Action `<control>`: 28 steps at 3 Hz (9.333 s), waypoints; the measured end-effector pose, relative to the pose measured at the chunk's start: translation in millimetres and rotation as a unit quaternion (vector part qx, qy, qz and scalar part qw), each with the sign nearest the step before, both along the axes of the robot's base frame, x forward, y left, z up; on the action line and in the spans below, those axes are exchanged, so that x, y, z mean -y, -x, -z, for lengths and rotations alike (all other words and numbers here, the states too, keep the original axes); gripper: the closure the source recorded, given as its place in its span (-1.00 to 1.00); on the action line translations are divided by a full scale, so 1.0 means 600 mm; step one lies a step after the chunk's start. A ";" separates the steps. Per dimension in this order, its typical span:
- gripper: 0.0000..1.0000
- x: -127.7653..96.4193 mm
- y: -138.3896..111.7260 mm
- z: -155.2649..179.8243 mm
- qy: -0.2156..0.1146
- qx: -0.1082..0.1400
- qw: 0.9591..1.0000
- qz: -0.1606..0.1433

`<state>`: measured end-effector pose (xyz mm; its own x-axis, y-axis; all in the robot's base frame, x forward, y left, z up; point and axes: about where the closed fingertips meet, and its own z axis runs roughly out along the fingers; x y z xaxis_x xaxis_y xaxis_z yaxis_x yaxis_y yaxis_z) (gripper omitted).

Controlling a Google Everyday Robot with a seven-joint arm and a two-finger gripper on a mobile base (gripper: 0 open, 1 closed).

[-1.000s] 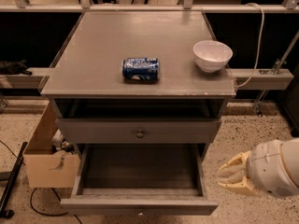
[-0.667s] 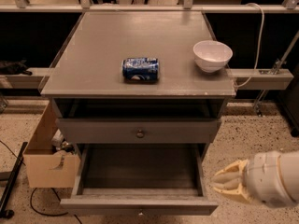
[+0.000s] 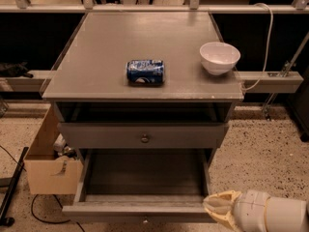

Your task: Close middle drawer

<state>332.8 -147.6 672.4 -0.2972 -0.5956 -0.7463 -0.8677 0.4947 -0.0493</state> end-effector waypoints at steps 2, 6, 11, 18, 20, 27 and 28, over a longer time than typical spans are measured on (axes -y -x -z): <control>1.00 -0.007 0.014 -0.003 0.011 0.008 1.000 -0.018; 1.00 0.045 -0.027 0.205 0.052 -0.074 0.996 0.015; 1.00 -0.013 -0.025 0.344 0.021 -0.133 0.991 0.021; -0.41 -0.049 -0.025 0.472 0.021 -0.187 0.982 0.027; -0.96 -0.062 -0.057 0.467 0.016 -0.177 0.984 0.022; 0.02 -0.110 -0.246 0.471 0.039 -0.107 0.993 -0.001; -0.44 -0.110 -0.246 0.471 0.039 -0.107 0.993 -0.001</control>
Offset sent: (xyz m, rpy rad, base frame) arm -0.0215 0.0092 0.0058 -0.0367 -0.0256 0.0808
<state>480.5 -81.7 389.9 -0.4435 -0.6501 -0.6170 -0.8631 0.4953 0.0986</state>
